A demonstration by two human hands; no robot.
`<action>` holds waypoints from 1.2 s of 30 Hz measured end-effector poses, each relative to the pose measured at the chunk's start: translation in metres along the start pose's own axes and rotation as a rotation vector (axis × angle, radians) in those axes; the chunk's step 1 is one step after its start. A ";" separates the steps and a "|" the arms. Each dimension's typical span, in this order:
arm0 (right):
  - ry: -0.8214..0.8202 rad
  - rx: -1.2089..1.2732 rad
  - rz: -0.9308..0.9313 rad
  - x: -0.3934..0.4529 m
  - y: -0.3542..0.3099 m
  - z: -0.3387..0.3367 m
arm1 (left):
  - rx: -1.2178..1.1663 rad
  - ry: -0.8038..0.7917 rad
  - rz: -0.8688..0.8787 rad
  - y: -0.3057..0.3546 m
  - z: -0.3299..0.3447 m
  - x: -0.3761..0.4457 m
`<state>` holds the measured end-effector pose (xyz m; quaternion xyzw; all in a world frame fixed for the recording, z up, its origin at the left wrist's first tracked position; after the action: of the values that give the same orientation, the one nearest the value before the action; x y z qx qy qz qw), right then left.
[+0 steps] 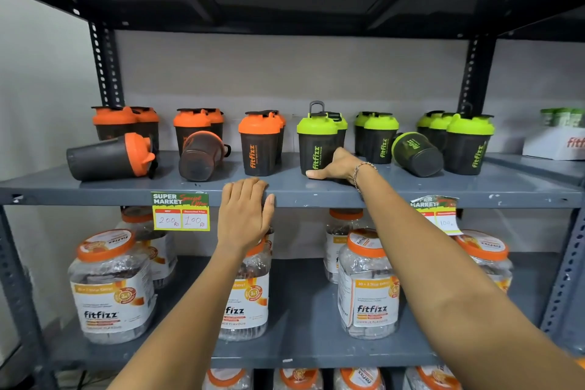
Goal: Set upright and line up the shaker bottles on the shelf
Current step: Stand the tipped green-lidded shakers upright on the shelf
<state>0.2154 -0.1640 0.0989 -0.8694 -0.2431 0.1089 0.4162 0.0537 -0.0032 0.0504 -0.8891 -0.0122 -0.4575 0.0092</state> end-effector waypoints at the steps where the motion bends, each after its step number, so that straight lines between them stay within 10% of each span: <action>1: -0.017 0.004 -0.015 -0.003 0.000 -0.002 | -0.016 0.007 -0.020 0.001 -0.002 0.000; 14: 0.911 -0.170 0.107 -0.139 0.059 -0.178 | -0.139 -0.040 0.081 0.144 0.017 0.018; 26: 0.461 -0.202 0.175 -0.088 0.106 -0.189 | 0.059 -0.074 0.020 0.177 0.037 0.023; 36: 0.189 0.486 0.075 -0.068 0.134 -0.179 | 0.026 -0.056 -0.012 0.177 0.038 0.023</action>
<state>0.2713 -0.3908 0.1064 -0.7586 -0.1375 0.0980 0.6293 0.1031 -0.1788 0.0465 -0.9014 -0.0239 -0.4320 0.0179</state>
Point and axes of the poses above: each hand's wrist, its own x-axis towards the middle knuckle, its own z-axis out of the palm, y = z × x, the point moved 8 cm from there along x, towards the middle knuckle, and after that the axes turned 13 degrees about -y, right-handed, at the moved point
